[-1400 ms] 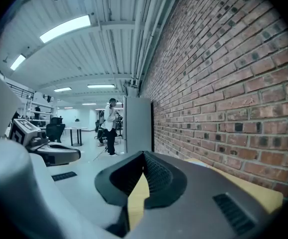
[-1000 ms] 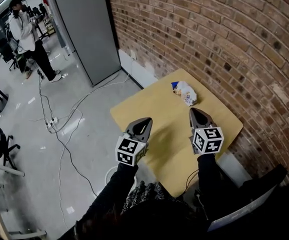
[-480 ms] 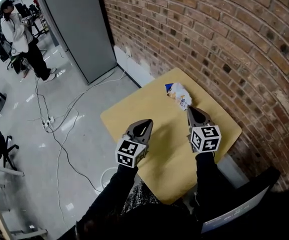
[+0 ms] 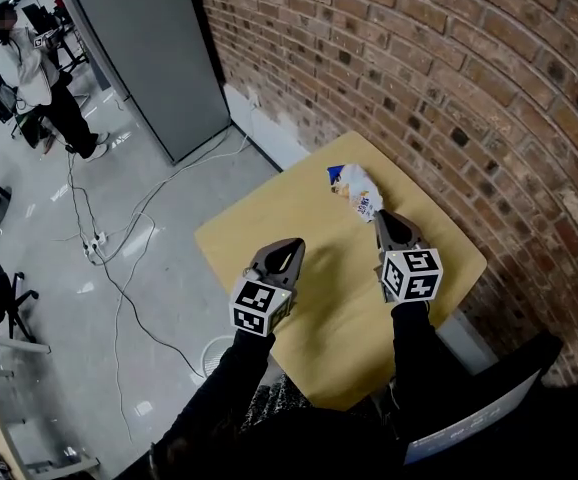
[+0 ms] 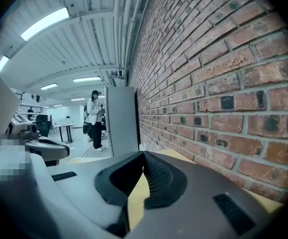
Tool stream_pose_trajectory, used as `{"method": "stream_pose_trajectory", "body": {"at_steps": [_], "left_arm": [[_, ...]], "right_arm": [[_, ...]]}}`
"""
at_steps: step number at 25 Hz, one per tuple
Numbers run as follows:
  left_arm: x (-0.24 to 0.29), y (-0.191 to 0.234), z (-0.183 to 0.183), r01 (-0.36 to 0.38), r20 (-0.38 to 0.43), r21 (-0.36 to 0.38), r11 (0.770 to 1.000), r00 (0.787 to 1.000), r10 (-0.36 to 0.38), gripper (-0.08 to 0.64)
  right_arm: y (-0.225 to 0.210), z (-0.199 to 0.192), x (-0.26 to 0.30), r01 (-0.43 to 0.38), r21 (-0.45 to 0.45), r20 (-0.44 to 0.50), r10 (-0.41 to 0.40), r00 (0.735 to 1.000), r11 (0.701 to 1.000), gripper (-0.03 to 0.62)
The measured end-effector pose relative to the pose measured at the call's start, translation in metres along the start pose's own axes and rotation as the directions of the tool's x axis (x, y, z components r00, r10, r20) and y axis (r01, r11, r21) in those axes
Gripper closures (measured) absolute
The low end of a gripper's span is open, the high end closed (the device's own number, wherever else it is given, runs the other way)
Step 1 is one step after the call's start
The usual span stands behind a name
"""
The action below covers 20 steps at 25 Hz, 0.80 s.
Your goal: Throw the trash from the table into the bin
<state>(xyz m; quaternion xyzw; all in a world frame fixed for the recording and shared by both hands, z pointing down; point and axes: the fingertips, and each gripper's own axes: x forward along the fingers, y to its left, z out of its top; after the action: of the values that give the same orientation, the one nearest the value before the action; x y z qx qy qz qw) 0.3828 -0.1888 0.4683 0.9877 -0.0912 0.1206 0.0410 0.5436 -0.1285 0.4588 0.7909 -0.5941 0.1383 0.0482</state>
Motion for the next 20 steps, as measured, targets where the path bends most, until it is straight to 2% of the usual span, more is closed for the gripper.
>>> {"method": "stream_pose_trajectory", "body": {"at_steps": [8, 14, 20], "left_arm": [[0.005, 0.012, -0.010, -0.006, -0.018, -0.019, 1.000, 1.000, 0.005, 0.555], [0.003, 0.015, -0.018, -0.016, -0.024, -0.029, 0.999, 1.000, 0.015, 0.555], [-0.004, 0.019, -0.022, -0.037, -0.031, -0.029, 0.999, 0.999, 0.036, 0.555]], "right_arm": [[-0.014, -0.013, 0.017, 0.053, 0.013, -0.038, -0.052, 0.998, 0.999, 0.567], [-0.031, -0.032, 0.035, 0.109, 0.059, -0.080, -0.104, 0.991, 0.992, 0.337], [-0.049, -0.057, 0.056, 0.125, 0.074, -0.163, -0.111, 0.980, 0.989, 0.311]]}}
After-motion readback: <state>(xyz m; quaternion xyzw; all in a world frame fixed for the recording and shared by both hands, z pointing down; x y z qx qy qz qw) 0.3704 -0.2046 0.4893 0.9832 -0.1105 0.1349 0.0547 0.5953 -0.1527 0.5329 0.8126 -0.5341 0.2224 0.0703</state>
